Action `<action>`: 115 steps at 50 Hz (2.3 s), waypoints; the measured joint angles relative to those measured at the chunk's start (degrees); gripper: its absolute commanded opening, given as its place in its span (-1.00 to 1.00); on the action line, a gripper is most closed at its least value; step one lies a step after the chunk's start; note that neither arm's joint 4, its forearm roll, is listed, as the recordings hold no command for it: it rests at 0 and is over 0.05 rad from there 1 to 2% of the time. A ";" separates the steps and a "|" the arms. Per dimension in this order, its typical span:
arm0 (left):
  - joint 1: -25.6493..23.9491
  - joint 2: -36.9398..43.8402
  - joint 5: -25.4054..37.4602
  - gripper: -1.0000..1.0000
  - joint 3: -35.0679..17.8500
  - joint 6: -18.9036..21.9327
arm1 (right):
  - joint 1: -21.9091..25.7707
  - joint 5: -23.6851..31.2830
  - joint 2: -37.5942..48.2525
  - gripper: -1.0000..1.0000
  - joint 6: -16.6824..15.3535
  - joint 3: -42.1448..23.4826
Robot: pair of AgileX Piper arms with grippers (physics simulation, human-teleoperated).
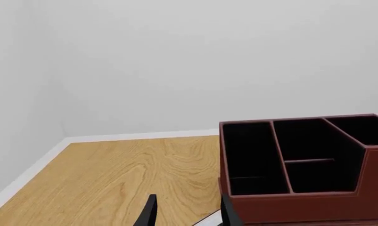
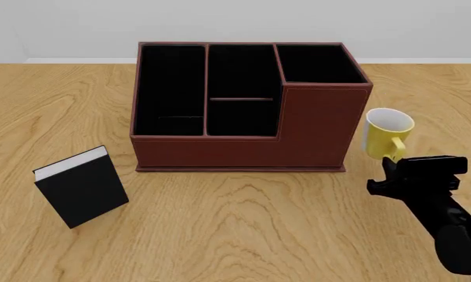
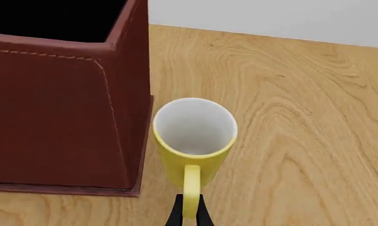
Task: Pick up the yellow and white mug and place it to the right of the caddy.
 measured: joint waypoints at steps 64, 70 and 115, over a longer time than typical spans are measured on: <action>-0.22 0.00 -0.24 1.00 0.90 0.07 | -0.76 -0.09 8.64 -1.00 -0.31 -4.23; -0.28 0.00 -0.26 1.00 0.95 0.07 | -0.77 -0.09 9.10 -1.00 -0.33 -4.34; -0.17 0.00 -0.77 1.00 1.97 -0.25 | -0.69 -0.09 10.20 1.00 -0.77 -4.01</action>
